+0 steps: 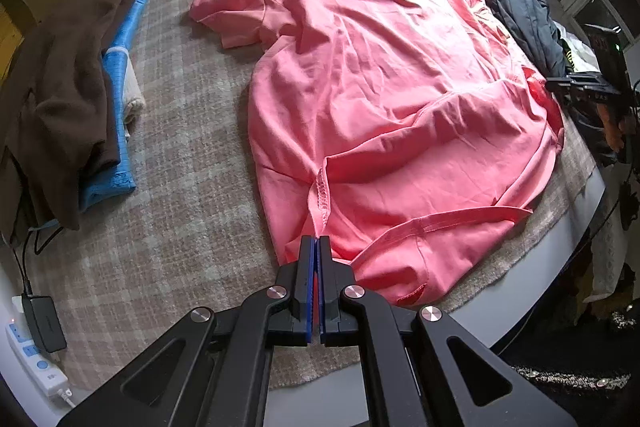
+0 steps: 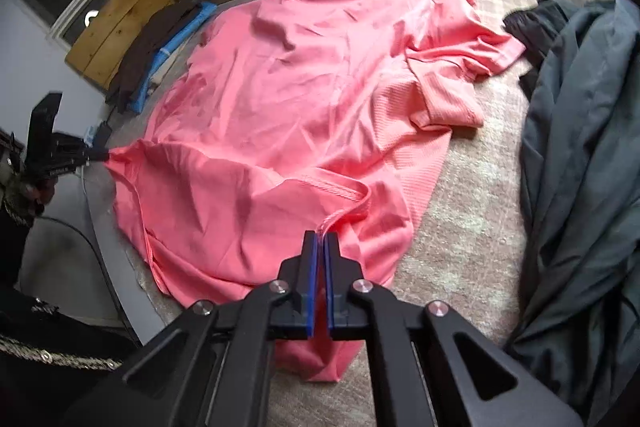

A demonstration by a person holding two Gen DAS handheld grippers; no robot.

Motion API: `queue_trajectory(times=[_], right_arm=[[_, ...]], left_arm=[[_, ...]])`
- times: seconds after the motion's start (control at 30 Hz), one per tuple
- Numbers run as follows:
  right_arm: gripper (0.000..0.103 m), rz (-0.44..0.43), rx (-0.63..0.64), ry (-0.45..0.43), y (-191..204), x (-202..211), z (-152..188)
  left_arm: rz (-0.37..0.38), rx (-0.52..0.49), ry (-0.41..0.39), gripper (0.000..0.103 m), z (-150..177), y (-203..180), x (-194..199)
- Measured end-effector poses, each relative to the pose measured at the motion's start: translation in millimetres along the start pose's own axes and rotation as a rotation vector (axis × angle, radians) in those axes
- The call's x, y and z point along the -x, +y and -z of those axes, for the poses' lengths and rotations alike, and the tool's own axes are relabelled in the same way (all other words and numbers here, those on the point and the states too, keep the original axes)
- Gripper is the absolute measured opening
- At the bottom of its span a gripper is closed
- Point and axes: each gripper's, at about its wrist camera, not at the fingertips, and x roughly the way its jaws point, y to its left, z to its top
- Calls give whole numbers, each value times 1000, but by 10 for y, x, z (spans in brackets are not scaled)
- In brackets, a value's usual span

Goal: Fold clothes

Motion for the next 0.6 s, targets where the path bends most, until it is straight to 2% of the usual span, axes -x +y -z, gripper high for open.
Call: queue_trajectory(times=[0.13, 0.27, 0.37, 0.43, 0.5, 0.6], right_arm=[[2, 62, 36, 25, 123, -2, 93], [3, 112, -5, 73, 85, -118, 147], [1, 181, 12, 17, 124, -70, 129], [1, 193, 13, -23, 178, 41, 123], [1, 218, 39, -65, 278, 194, 137], [1, 297, 40, -150, 437, 640, 242]], left_arm=[[6, 12, -26, 1, 43, 19, 18], [-8, 12, -42, 1, 79, 8, 11], [-18, 21, -62, 1, 90, 6, 20], [-18, 37, -81, 1, 105, 20, 61], [-30, 45, -102, 1, 135, 28, 134], [-36, 65, -149, 1, 267, 45, 385]])
